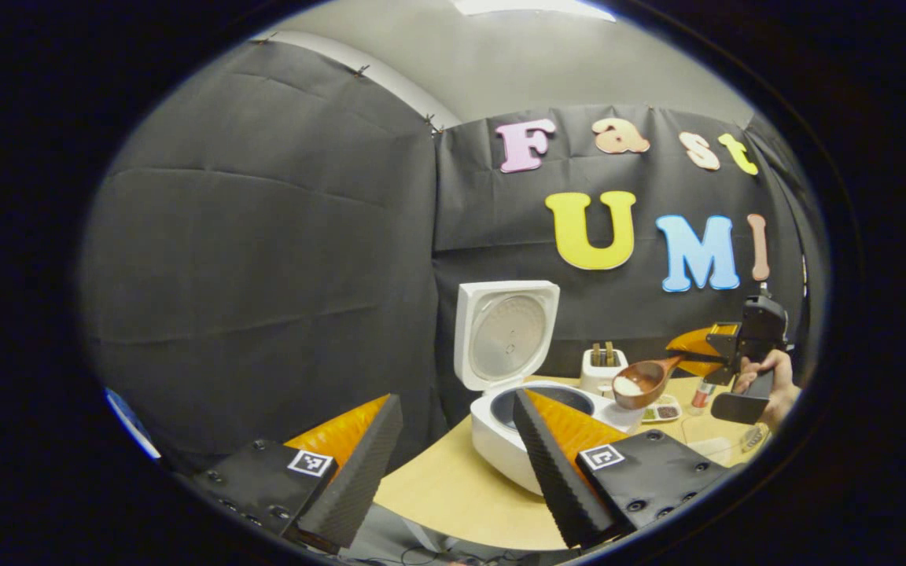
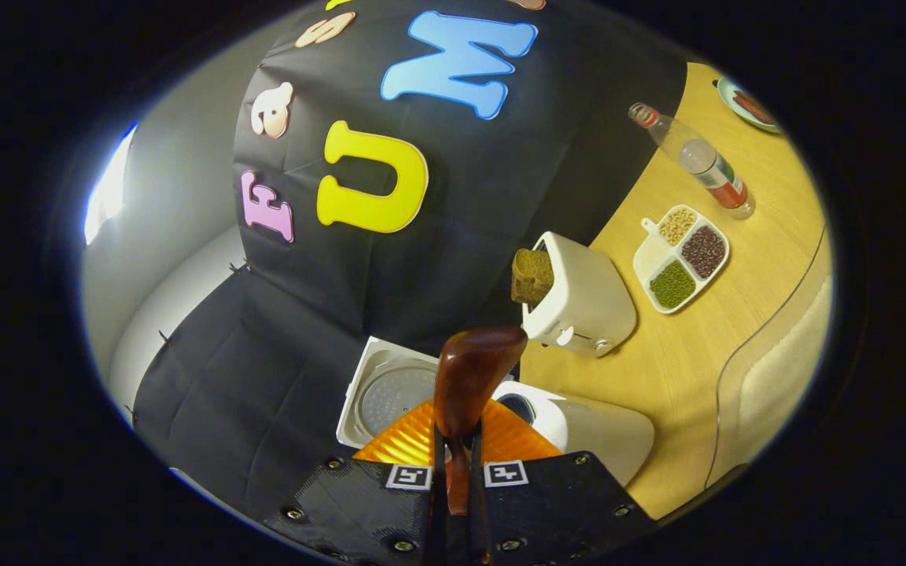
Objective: Close the left gripper, press the button to open the rice cooker; take a wooden spoon from the chopstick holder with the right hand, scoop a spoonful of rice and pour it into the rice cooker, then put the wooden spoon back into the chopstick holder.
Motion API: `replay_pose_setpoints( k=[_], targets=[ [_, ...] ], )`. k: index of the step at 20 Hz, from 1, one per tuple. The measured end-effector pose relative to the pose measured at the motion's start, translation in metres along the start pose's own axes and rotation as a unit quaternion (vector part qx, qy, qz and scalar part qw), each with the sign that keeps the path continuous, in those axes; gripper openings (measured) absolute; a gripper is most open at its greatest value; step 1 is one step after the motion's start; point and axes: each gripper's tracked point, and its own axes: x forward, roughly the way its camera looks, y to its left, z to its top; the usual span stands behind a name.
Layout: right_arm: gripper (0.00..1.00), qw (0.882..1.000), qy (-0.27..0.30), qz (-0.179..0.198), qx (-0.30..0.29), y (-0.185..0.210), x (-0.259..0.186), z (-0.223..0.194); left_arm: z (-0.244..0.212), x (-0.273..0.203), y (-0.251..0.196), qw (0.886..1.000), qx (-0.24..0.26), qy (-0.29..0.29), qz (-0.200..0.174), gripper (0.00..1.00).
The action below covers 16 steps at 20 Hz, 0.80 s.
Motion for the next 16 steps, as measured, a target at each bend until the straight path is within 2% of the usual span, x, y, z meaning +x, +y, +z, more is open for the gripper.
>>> replay_pose_setpoints(
  k=[5, 9, 13, 16],
  targets=[
    [0.1, 0.995, 0.016, -0.007, -0.094, 0.016, 0.048, -0.021, -0.007, -0.006, 0.025, 1.0, -0.005, 0.005, 0.027, 0.96],
    [0.1, 0.986, 0.047, -0.006, -0.157, 0.027, 0.074, -0.049, -0.015, -0.007, 0.037, 0.999, -0.018, 0.011, 0.042, 0.98],
    [0.1, 0.969, 0.072, -0.012, -0.238, 0.029, 0.092, -0.079, -0.028, -0.009, 0.052, 0.998, -0.028, 0.021, 0.054, 0.96],
    [0.1, 0.945, 0.091, -0.024, -0.314, 0.02, 0.104, -0.096, -0.035, -0.017, 0.062, 0.997, -0.027, 0.027, 0.063, 0.98]
  ],
)
